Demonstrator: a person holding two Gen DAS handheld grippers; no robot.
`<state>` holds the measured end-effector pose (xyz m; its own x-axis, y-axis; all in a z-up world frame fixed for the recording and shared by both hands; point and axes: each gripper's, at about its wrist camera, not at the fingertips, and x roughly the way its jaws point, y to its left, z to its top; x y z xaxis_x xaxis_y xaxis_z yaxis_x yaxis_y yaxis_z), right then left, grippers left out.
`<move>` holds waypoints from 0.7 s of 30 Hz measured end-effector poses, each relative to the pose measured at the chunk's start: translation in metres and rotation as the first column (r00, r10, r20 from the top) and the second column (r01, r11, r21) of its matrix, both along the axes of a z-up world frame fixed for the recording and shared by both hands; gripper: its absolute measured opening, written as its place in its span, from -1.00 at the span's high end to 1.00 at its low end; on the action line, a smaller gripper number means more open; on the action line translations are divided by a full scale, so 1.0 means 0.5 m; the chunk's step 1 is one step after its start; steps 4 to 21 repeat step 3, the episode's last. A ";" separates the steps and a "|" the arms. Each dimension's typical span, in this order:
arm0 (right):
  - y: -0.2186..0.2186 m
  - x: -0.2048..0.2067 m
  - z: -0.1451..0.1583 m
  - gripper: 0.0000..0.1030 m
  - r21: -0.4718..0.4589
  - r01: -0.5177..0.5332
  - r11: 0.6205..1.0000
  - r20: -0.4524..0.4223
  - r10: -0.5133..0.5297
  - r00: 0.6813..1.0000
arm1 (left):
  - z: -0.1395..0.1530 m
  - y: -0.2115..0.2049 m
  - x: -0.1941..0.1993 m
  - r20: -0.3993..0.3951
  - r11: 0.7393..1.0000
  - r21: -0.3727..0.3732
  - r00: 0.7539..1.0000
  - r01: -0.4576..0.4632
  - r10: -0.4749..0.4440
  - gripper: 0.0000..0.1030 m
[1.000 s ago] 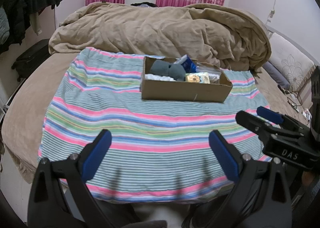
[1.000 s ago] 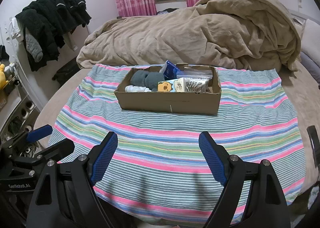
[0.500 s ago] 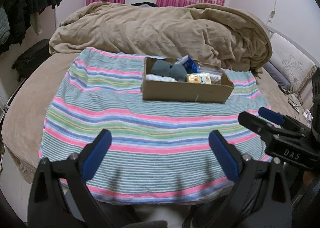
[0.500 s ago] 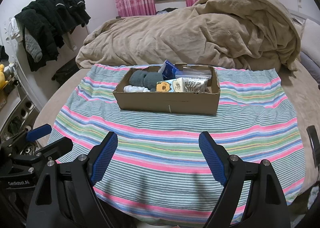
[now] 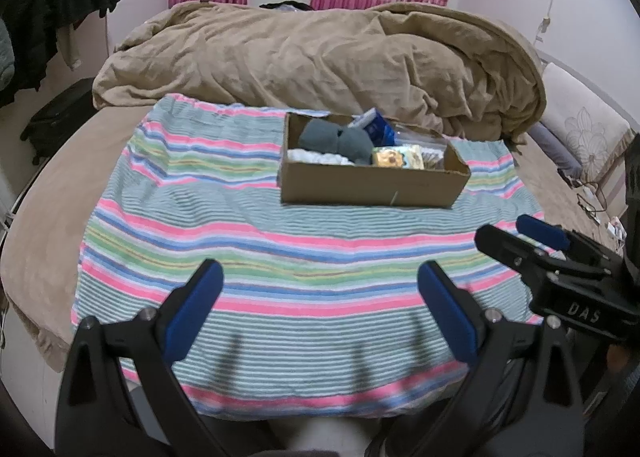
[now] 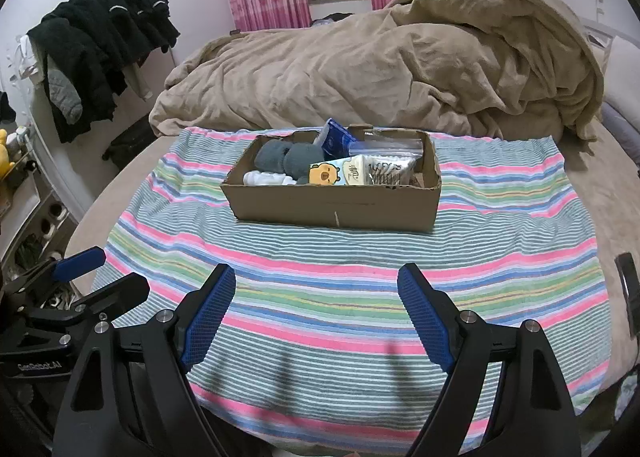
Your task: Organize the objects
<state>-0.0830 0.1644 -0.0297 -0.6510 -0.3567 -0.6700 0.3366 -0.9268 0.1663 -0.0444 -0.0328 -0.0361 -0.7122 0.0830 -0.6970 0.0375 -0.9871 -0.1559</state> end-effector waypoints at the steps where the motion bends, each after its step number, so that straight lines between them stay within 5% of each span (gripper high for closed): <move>1: 0.002 -0.002 -0.001 -0.66 0.000 0.000 1.000 0.001 0.000 1.000 | -0.002 0.002 -0.005 0.001 1.000 -0.004 1.000 0.003 -0.003 -0.92; 21: -0.002 -0.014 -0.004 -0.66 0.001 0.001 1.000 0.005 -0.001 1.000 | -0.005 0.004 -0.016 0.003 1.000 -0.012 1.000 0.003 -0.003 -0.92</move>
